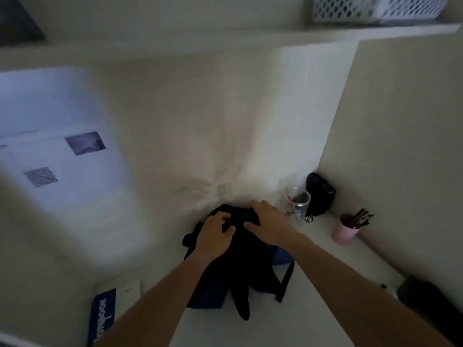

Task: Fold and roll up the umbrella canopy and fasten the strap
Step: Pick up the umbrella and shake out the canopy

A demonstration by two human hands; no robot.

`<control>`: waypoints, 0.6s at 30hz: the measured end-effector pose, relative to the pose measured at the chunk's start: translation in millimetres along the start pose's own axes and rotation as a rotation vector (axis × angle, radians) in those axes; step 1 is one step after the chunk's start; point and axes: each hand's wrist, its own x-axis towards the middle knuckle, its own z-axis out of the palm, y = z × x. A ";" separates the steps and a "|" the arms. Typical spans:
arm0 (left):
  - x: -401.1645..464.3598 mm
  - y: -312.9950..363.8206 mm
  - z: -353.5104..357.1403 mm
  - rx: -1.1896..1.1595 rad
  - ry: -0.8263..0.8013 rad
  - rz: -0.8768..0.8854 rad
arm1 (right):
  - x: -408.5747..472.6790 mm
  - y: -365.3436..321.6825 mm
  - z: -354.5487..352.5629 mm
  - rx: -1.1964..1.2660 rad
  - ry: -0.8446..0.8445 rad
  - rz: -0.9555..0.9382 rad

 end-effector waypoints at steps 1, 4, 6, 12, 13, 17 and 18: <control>9.2 -2.2 8.2 -0.077 0.025 -0.027 | 8.0 3.2 8.9 0.009 0.002 -0.019; 30.5 -13.6 32.4 -0.136 0.076 -0.011 | 25.5 16.5 37.3 0.007 0.032 -0.088; 33.1 -26.3 48.8 -0.154 0.080 0.067 | 30.6 27.2 59.6 0.006 0.072 -0.158; 9.3 -54.9 76.5 -0.152 0.110 0.355 | -0.5 60.6 97.3 0.066 0.314 -0.297; 0.1 -56.3 82.1 -0.147 0.106 0.405 | -12.9 65.0 101.7 0.072 0.348 -0.310; -34.1 -64.2 110.3 -0.070 0.110 0.598 | -66.5 82.6 118.0 0.040 0.462 -0.306; -43.0 -67.1 118.2 -0.034 0.106 0.643 | -80.9 86.9 122.4 0.020 0.470 -0.288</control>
